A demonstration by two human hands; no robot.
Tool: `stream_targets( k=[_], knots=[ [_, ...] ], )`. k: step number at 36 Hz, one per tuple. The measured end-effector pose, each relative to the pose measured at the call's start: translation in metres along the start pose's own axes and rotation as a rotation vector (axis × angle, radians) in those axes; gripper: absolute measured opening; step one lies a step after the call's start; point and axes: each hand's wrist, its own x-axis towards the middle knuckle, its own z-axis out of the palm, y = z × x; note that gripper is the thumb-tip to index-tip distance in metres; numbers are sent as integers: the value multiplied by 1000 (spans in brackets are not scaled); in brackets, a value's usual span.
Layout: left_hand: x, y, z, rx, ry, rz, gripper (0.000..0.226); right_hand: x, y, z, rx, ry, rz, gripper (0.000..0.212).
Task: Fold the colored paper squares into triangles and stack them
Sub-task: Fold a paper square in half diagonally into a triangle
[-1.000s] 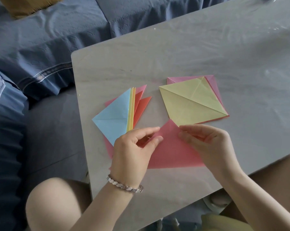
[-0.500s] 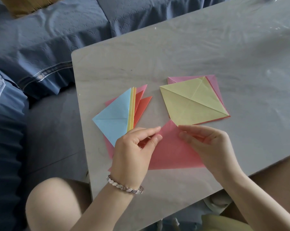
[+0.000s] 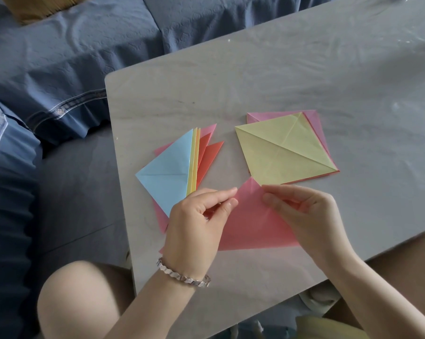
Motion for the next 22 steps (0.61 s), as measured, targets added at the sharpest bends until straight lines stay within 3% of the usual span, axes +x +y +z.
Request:
stream_targets(
  k=[15,19,22],
  knots=[
    [-2,1,2,24,-7,-64,16,2,2,-5,-90,-40,-30,30],
    [0,3,3,-7,-121,-199,23,10,2,-13,-385,-245,-152,29],
    [2,8,2,13,-288,-215,15,21,-5,-18,-631,-480,-352,13]
  ],
)
